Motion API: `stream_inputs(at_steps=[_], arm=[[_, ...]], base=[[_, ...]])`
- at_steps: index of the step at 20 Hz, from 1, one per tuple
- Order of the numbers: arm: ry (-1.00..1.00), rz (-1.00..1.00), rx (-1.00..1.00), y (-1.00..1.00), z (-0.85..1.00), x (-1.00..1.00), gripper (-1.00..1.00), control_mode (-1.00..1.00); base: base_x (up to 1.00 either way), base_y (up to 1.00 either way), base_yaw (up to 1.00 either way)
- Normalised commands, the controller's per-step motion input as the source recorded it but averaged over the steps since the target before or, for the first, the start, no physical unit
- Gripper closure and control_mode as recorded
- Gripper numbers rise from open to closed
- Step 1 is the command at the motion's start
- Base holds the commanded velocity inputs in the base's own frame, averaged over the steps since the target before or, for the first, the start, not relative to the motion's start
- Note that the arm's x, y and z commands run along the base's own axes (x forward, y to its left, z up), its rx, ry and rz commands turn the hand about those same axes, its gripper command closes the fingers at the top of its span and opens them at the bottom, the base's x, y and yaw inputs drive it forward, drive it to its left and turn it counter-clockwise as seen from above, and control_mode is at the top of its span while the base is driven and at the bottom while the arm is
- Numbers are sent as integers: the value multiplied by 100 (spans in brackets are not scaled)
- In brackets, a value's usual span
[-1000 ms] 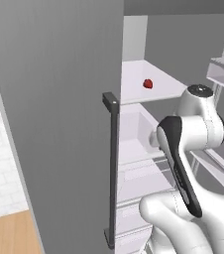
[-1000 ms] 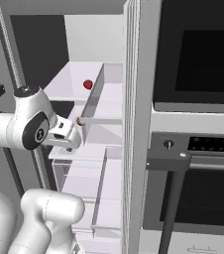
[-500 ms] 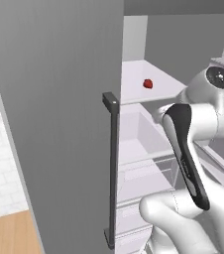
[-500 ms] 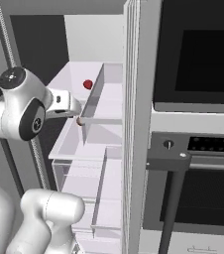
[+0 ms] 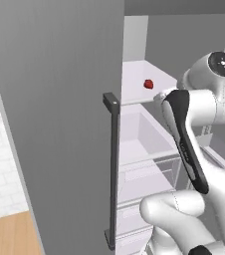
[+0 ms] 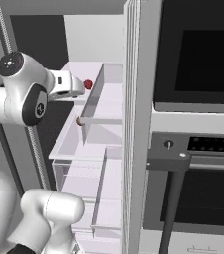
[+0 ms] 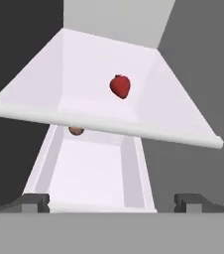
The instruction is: Take the strawberry from the fridge and place it on top of the pancake, located on the dining counter.
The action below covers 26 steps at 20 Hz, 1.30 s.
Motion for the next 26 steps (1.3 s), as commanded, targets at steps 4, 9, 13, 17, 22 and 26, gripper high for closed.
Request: stream_inputs(at_steps=[4, 9, 13, 17, 22, 26], arm=[[4, 0, 13, -14, 3, 61, -100, -100], [0, 0, 2, 1, -12, 78, -100, -100], [0, 0, 7, 4, -21, 82, -100, -100], [0, 0, 12, 0, -15, 71, -100, -100], [6, 0, 9, 1, -1, 53, -100, -100], [0, 0, 0, 0, -1, 11, -100, -100]], base=[[0, 0, 0], [0, 0, 0], [0, 0, 0], [0, 0, 0], [0, 0, 0], [0, 0, 0]])
